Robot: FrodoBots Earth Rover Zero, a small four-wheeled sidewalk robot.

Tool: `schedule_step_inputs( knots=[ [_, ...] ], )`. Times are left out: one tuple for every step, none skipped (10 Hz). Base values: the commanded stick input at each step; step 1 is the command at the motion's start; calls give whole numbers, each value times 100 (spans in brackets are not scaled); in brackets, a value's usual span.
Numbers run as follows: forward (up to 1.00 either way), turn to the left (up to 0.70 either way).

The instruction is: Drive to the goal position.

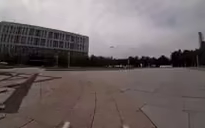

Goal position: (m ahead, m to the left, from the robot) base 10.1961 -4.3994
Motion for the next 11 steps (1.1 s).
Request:
schedule_step_inputs(
  knots=[
    [70,-21],
    [70,-35],
    [70,-35],
    [70,-2],
    [70,0],
    [70,0],
    [70,0],
    [70,0],
    [70,0],
    [70,0],
    [70,0]
  ],
)
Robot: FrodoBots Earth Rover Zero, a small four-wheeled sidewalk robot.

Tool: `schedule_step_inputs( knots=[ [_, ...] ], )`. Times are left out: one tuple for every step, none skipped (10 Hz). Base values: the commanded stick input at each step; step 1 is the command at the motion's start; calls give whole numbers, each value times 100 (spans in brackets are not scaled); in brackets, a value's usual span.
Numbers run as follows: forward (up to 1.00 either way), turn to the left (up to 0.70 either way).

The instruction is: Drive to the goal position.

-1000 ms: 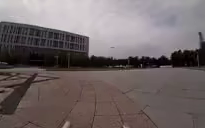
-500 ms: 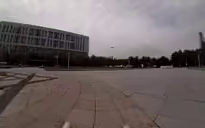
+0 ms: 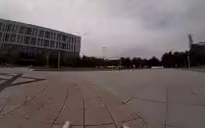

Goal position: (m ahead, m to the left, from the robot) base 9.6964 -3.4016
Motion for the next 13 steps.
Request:
schedule_step_inputs(
  knots=[
    [70,0],
    [70,0],
    [70,0],
    [70,0],
    [70,0],
    [70,0],
    [70,-35],
    [70,-35],
    [70,-35],
    [70,-35],
    [70,-35],
    [70,-35],
    [70,-35]
  ],
)
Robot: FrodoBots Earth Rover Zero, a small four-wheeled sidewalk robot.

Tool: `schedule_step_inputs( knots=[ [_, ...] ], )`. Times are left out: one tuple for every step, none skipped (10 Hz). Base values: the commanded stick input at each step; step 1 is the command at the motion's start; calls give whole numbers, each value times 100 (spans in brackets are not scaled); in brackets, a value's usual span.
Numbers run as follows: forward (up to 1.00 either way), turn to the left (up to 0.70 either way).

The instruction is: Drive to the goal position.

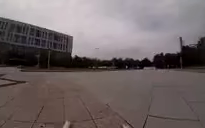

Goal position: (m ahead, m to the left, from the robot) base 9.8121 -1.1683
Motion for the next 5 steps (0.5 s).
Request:
schedule_step_inputs(
  knots=[
    [70,-35],
    [70,-35],
    [70,-27],
    [70,-8],
    [70,0]
  ],
)
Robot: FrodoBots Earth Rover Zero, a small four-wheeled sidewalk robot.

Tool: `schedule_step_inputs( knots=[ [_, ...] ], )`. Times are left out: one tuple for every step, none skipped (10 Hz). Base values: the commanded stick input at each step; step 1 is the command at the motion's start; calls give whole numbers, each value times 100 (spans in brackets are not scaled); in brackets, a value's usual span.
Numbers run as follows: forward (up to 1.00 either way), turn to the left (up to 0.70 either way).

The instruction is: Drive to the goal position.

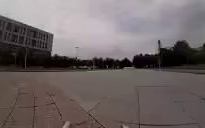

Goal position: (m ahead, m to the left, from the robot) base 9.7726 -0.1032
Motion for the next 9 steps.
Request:
schedule_step_inputs(
  knots=[
    [70,0],
    [70,0],
    [70,0],
    [70,0],
    [70,0],
    [70,0],
    [70,0],
    [70,0],
    [70,0]
  ],
)
